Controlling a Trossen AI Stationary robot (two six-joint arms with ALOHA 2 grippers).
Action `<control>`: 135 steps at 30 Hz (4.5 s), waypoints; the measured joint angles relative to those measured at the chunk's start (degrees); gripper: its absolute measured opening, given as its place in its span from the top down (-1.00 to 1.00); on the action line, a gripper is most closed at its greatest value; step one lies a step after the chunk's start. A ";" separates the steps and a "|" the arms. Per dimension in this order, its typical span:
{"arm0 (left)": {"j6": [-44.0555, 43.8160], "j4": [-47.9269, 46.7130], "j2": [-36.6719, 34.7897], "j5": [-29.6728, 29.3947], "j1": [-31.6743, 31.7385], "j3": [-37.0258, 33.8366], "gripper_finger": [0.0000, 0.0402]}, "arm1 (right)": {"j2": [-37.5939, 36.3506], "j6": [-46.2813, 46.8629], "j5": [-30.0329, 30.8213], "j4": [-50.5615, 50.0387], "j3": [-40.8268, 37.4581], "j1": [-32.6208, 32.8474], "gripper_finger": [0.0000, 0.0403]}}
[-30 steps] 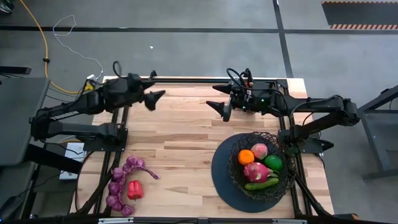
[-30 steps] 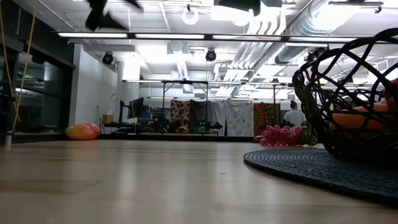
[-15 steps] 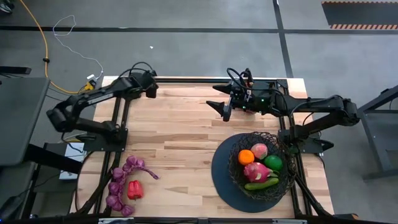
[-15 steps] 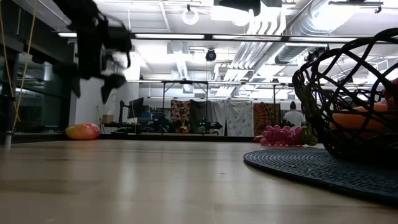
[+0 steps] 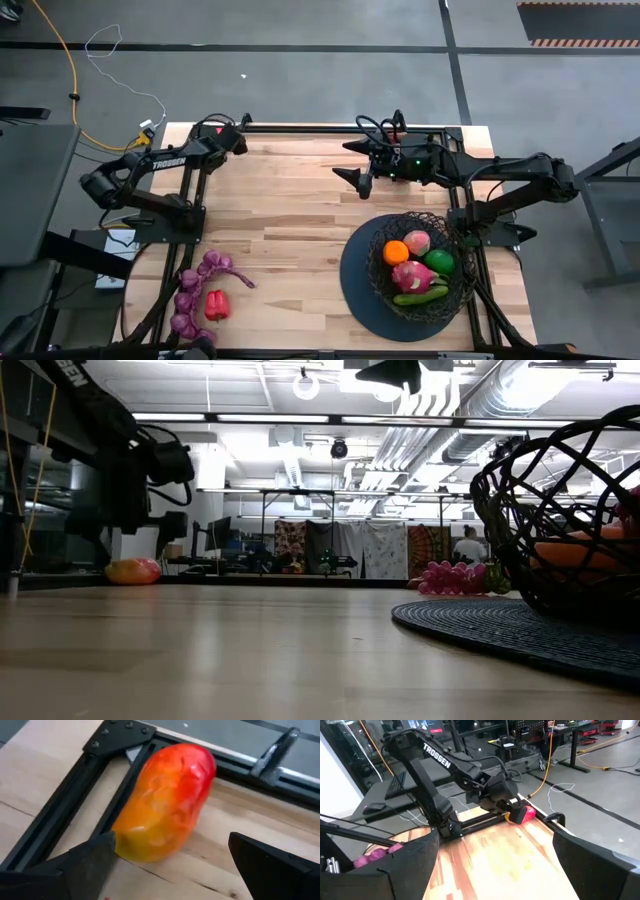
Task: Build produce basket
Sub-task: Put the orange mango into the basket
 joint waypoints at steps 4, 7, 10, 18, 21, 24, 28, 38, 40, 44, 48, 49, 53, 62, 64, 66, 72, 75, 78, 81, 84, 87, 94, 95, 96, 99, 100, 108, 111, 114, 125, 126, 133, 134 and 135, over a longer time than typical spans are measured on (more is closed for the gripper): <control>-1.55 0.82 3.38 -4.00 -2.06 -0.08 -0.83 | 0.00 0.84 -0.25 -0.02 0.00 0.00 -0.89; -3.76 1.01 6.56 -5.97 -2.04 -0.08 -0.82 | 0.00 2.06 -0.26 -0.02 0.00 0.00 -0.89; -4.47 1.62 9.78 -6.30 -0.92 0.05 -0.82 | 0.00 3.50 -0.27 -0.05 0.00 0.00 -0.89; -6.18 1.19 10.01 -8.03 -0.72 0.51 -0.81 | 0.00 4.98 -0.33 -0.05 0.00 0.00 -0.89; -6.52 1.09 9.96 -8.03 -0.72 0.51 -0.77 | 0.00 4.98 -0.31 -0.04 0.00 0.00 -0.89; -7.05 0.34 9.57 -7.78 -0.75 0.51 -0.65 | 0.00 5.01 -0.32 -0.04 0.00 0.00 -0.89; -7.53 -0.31 9.25 -6.20 -0.83 0.51 -0.35 | 0.00 4.99 -0.31 -0.04 0.00 0.00 -0.89; -9.08 -4.57 5.82 -4.69 -2.25 0.51 0.32 | 0.00 5.12 -0.31 -0.04 0.00 0.00 -0.89; -8.95 -4.78 5.06 -4.66 -3.30 0.51 0.43 | 0.00 5.14 -0.29 -0.04 0.00 0.00 -0.89; -8.43 -5.60 3.68 -4.58 -5.68 0.49 0.64 | 0.00 5.14 -0.29 -0.04 0.00 0.04 -0.89; -7.37 -5.90 1.33 -4.57 -9.07 0.49 0.84 | 0.00 5.07 -0.29 -0.04 0.00 0.04 -0.89; -7.37 -5.91 0.48 -4.54 -10.04 0.49 0.88 | 0.00 5.07 -0.30 -0.04 0.00 0.04 -0.89; -6.60 -3.93 -3.70 -5.94 -14.94 0.49 0.99 | 0.00 4.98 -0.29 -0.04 0.00 0.04 -0.89; 11.35 6.03 -7.73 -0.09 -12.27 0.49 0.95 | 0.00 4.50 -0.29 -0.07 0.00 0.00 -0.89; 13.60 7.01 -7.46 5.03 -9.20 0.51 0.89 | 0.00 4.47 -0.29 -0.19 0.00 0.00 -0.89; 14.90 6.63 -7.02 9.54 -6.26 0.51 0.79 | 0.00 3.89 -0.29 -0.49 0.00 0.00 -0.89; 21.69 2.28 -6.93 12.65 -5.01 3.42 0.36 | 0.00 3.31 -0.27 -1.38 0.00 0.00 -0.89; 25.54 -1.00 -6.93 12.93 -4.84 6.70 0.09 | 0.00 2.99 -0.27 -2.07 0.00 0.00 -0.89; 30.22 -5.90 -6.93 13.81 -5.15 10.54 -0.15 | 0.00 2.28 -0.27 -3.11 0.00 0.00 -0.89; 34.80 -9.79 -6.93 13.44 -5.69 14.31 -0.37 | 0.00 1.67 -0.29 -4.62 0.00 0.00 -0.89; 38.46 -14.44 -6.61 12.98 -5.91 17.70 -0.53 | 0.00 1.44 -0.30 -5.78 -0.02 0.00 -0.89; 37.94 -19.10 -3.94 11.52 -6.54 21.46 -0.66 | 0.00 0.93 -0.67 -6.67 -0.02 0.00 -0.89; 31.66 -32.04 9.49 9.87 -6.60 33.95 -0.74 | 0.00 0.39 -0.91 -8.26 -0.02 0.00 -0.89; 30.10 -33.72 11.72 9.59 -5.86 35.98 -0.74 | 0.00 0.39 -1.17 -8.29 -0.02 0.00 -0.89; 29.21 -35.28 13.95 9.78 -4.95 37.88 -0.73 | 0.00 0.42 -1.45 -8.31 -0.02 0.00 -0.89; 29.50 -40.61 21.14 11.10 -2.37 42.80 -0.69 | 0.00 0.49 -2.82 -8.34 -0.02 0.00 -0.89; 29.85 -42.90 23.48 11.22 -1.62 44.31 -0.68 | 0.00 0.50 -3.40 -8.33 -0.02 0.00 -0.89; 32.99 -52.83 36.78 9.43 2.17 53.30 -0.64 | 0.00 1.75 -3.63 -8.85 -0.02 0.09 -0.89; 33.67 -54.39 39.34 9.52 3.44 54.79 -0.64 | 0.00 2.16 -3.61 -9.99 -0.02 0.11 -0.89; 33.89 -54.67 40.42 9.13 4.82 55.00 -0.64 | 0.00 2.94 -3.61 -11.10 -0.02 0.11 -0.89; 34.10 -52.99 46.84 15.05 6.77 55.00 -0.64 | 0.00 6.43 -3.59 -11.72 -0.02 0.17 -0.89; 34.36 -52.93 47.37 15.64 6.79 55.00 -0.64 | 0.00 6.69 -3.59 -11.72 -0.02 0.17 -0.89; 37.57 -52.63 48.15 18.56 6.84 55.13 -0.63 | 0.00 7.88 -3.57 -11.68 -0.02 0.17 -0.89; 38.04 -52.79 48.15 18.65 6.84 55.13 -0.62 | 0.00 7.97 -3.57 -11.67 -0.02 0.17 -0.89; 38.79 -53.00 48.15 18.75 6.84 55.11 -0.60 | 0.00 7.98 -3.57 -11.67 -0.02 0.17 -0.89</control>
